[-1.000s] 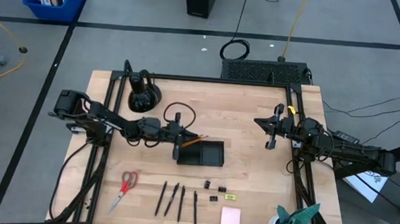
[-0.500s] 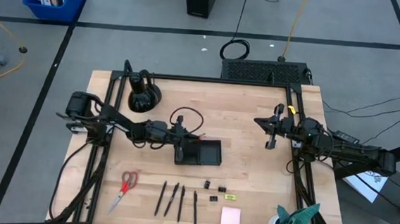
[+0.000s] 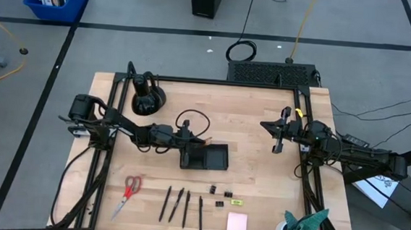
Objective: Pick and place office supplies into organizer
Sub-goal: Put the orange pencil into the black desk organizer, then put the black binder clip into the black desk organizer
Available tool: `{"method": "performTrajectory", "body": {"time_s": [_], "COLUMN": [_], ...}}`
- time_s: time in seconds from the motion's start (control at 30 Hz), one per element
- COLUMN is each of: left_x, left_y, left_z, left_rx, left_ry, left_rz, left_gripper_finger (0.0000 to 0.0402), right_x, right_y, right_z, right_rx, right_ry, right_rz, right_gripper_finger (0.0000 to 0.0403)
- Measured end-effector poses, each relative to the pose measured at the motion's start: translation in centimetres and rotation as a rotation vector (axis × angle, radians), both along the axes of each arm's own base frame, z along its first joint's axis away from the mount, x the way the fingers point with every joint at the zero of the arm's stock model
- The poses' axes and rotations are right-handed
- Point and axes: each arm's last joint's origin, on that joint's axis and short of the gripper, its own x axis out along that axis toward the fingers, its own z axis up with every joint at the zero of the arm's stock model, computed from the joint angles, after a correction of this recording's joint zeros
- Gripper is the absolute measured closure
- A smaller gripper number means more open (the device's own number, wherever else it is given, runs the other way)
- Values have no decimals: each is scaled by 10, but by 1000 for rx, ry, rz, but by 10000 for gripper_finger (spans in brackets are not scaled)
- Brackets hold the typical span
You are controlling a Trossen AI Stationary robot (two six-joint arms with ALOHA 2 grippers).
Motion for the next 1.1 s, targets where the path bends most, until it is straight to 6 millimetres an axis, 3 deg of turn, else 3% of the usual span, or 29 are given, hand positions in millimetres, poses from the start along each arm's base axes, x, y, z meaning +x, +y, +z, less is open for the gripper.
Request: {"method": "performTrajectory", "body": {"time_s": [0.2,0.4,0.53,0.8,0.97,1.1], "left_x": [3,6,6,15,21,15], "left_y": [0,0,-2,-19,-42,-60], "left_z": [7,18,32,66,94,112], "left_rx": [-30,46,78,195,288,298], "left_ry": [-28,-60,-19,224,313,453], "left_rz": [5,38,151,271,329,400], "left_gripper_finger": [251,219,214,213,213,213], "right_x": [0,0,0,0,0,0], "right_y": [0,0,0,0,0,0], "right_z": [0,0,0,0,0,-1], "right_rx": [0,0,0,2,3,4], "right_ry": [0,1,0,0,2,5], "right_rz": [0,0,0,4,5,5], "right_gripper_finger": [398,399,399,399,399,399]}}
